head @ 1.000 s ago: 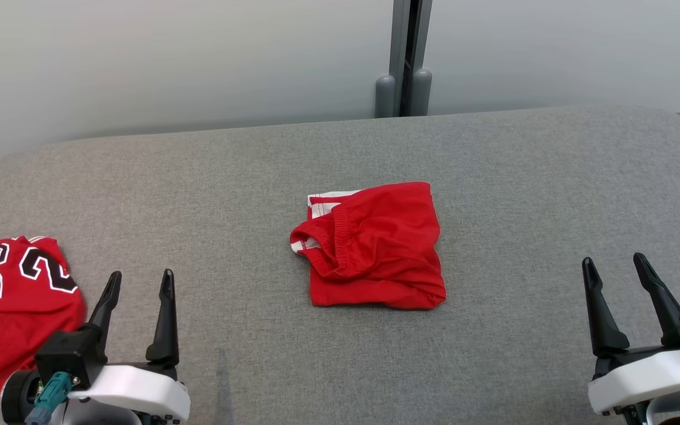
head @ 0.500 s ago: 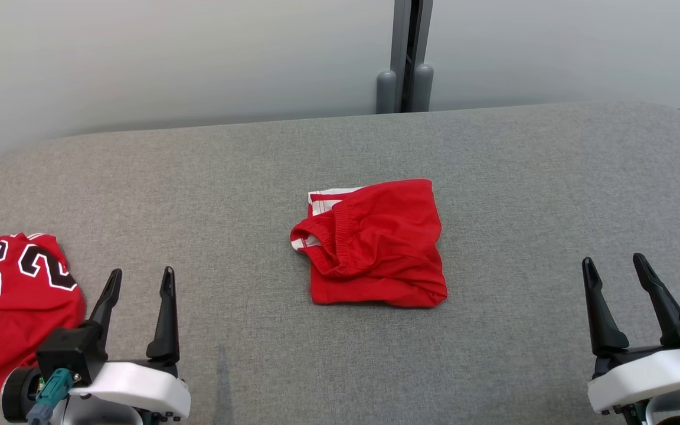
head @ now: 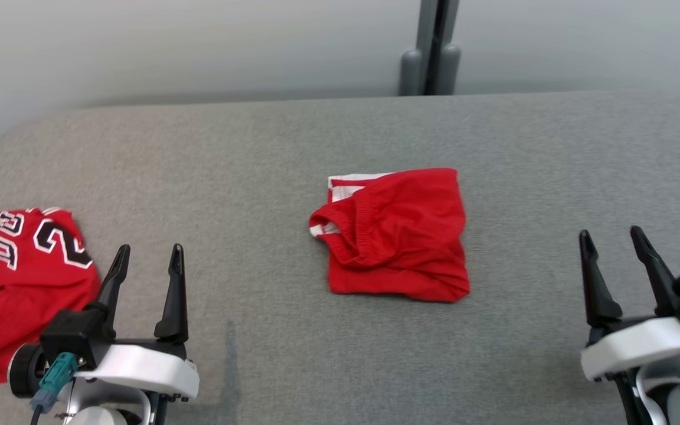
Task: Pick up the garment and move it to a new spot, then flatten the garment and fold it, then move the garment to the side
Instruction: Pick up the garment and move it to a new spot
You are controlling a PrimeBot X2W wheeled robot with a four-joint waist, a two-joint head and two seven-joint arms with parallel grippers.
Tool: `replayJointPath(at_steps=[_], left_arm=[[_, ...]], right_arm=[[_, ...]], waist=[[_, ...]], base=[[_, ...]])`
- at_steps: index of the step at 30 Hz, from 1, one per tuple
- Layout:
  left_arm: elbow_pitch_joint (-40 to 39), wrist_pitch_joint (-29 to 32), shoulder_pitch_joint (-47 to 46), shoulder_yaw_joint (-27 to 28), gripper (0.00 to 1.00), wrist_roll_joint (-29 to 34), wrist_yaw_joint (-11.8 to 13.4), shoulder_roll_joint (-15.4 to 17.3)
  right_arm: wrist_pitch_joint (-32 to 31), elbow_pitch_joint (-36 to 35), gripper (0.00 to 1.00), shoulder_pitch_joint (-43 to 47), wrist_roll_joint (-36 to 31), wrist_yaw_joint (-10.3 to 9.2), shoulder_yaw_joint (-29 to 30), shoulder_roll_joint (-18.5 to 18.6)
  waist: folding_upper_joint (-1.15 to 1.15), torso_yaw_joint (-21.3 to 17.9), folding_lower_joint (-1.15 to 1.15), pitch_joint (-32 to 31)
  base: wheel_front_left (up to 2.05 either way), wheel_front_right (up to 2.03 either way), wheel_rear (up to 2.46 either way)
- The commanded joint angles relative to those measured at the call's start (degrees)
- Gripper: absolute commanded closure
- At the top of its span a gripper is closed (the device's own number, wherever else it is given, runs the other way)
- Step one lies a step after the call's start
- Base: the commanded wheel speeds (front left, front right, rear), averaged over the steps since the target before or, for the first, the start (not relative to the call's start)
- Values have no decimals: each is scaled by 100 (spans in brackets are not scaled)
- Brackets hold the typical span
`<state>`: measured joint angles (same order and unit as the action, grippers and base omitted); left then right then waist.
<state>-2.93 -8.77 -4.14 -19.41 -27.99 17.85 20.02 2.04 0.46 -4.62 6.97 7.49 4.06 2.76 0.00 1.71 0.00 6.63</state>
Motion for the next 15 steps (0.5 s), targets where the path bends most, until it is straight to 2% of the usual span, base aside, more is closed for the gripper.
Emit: replayJointPath(at_steps=[1,10,15], left_arm=[[12,-39,-118,7,0,12,-15,-3],[163,-257,-503,-113,0,-15,-169,-231],[335,-364,-693,-156,0,-62,-270,-364]], right_arm=[[11,90,0,-118,-45,0,-24,21],[103,1243,0,-969,15,0,-371,155],[231,2018,0,-1336,116,0,-576,189]], waist=[[0,161,0,157],[0,798,0,696],[0,1014,0,891]], base=[[0,0,0],[0,0,0],[0,0,0]])
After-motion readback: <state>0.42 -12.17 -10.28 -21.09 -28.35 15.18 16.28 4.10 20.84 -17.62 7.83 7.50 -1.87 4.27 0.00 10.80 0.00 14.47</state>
